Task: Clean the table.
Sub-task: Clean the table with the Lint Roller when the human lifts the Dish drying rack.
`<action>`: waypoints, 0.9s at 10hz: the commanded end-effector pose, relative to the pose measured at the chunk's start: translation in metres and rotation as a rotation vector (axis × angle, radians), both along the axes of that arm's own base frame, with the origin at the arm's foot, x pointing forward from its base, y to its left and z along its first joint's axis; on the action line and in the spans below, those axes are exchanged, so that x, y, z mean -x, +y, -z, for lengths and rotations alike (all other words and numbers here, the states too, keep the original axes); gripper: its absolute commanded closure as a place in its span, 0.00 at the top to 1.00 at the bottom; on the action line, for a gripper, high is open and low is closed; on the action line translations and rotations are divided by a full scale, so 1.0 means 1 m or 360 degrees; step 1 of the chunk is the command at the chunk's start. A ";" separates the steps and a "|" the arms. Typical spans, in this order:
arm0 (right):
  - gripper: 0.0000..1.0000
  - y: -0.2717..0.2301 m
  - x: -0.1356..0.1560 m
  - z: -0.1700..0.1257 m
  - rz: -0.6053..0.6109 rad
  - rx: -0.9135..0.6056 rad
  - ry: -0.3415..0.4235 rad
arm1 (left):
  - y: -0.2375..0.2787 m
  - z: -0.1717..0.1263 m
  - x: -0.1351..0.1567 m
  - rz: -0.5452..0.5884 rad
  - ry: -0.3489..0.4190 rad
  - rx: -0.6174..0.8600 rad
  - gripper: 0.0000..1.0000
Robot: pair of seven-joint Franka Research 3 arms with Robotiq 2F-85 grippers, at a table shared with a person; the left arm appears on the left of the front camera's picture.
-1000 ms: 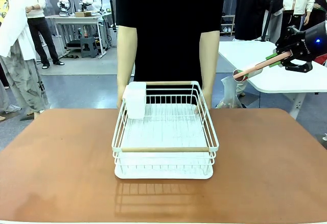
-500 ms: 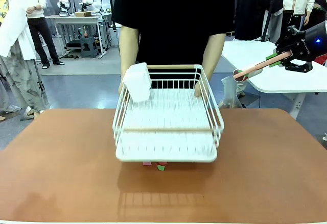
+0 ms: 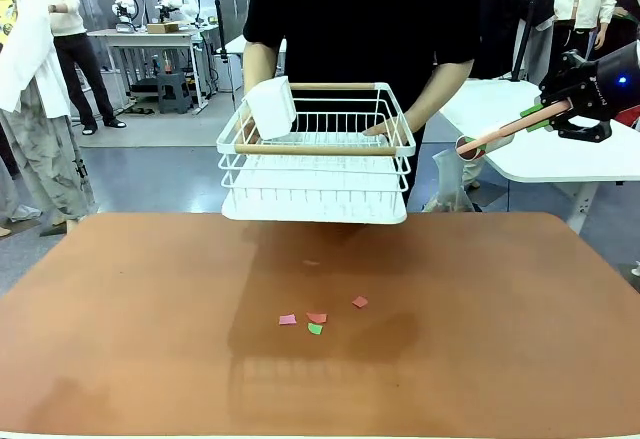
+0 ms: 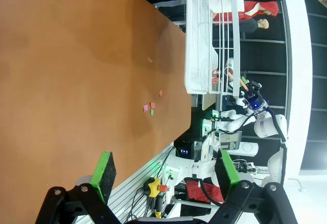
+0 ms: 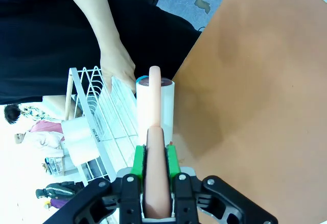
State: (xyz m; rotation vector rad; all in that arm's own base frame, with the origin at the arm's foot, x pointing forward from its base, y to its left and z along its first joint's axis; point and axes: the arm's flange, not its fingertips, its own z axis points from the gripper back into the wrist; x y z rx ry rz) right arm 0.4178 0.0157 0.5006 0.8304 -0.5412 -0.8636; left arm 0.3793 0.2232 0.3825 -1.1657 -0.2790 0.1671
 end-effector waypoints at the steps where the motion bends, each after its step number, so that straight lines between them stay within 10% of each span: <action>1: 0.00 0.000 0.000 -0.001 0.0002 0.0000 -0.0002 | 0.002 -0.003 0.001 -0.0012 -0.0012 -0.0014 1.00; 9: 0.00 0.000 0.000 -0.001 0.0002 0.0000 -0.0002 | 0.002 -0.003 0.001 -0.0012 -0.0012 -0.0014 1.00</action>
